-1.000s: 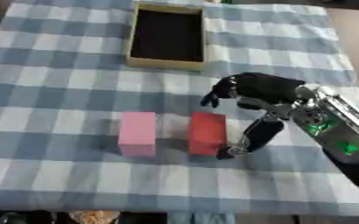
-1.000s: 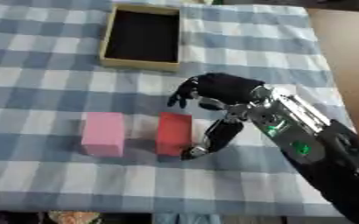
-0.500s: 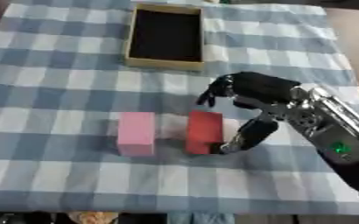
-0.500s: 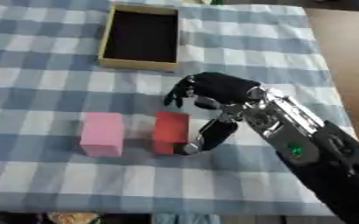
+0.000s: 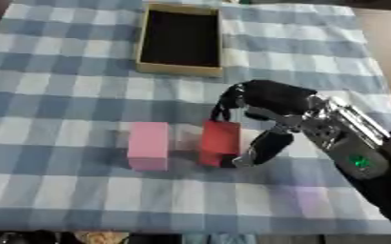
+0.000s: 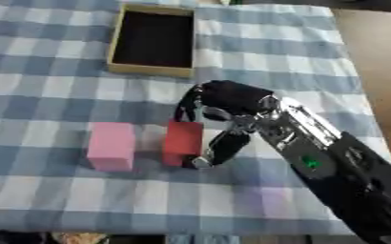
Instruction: Pick up objects on the table and place them in the box.
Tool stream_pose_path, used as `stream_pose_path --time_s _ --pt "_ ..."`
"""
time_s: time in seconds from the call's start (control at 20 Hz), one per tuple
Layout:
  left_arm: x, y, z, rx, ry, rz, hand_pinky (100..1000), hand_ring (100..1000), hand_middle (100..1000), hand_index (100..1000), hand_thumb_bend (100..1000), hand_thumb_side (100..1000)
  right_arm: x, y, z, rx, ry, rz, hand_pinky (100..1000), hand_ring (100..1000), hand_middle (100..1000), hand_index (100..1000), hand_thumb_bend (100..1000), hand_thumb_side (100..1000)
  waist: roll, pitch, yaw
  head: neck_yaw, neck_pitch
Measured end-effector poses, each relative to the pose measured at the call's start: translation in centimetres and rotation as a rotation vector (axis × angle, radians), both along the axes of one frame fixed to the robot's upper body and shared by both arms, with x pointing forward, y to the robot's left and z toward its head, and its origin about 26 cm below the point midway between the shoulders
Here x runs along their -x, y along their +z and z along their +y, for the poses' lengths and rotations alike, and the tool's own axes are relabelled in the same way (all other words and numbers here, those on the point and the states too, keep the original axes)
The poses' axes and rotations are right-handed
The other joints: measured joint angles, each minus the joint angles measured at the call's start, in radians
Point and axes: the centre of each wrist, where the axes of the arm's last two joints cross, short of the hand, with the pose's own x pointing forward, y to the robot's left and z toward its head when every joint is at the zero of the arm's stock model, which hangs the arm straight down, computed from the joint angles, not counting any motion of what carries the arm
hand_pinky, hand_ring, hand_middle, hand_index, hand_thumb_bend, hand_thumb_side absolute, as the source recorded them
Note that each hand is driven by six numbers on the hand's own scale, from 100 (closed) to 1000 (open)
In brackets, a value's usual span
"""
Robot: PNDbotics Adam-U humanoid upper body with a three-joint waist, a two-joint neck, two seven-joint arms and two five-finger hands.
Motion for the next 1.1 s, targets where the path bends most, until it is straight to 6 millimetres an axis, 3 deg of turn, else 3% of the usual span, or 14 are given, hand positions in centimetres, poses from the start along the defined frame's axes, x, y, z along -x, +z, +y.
stream_pose_path --time_s 0.55,1.1 --pt "0.00 0.00 0.00 -0.001 0.000 0.001 635 529 566 785 100 939 0.01 -0.03 -0.01 -0.037 0.008 -0.007 744 682 473 638 325 414 0.000 0.001 0.000 -0.001 0.000" --pt "0.00 -0.01 0.00 -0.002 -0.001 0.003 633 528 566 785 100 938 0.04 -0.14 -0.22 -0.105 -0.017 -0.036 705 624 421 583 348 348 0.002 0.002 -0.001 -0.003 0.000"
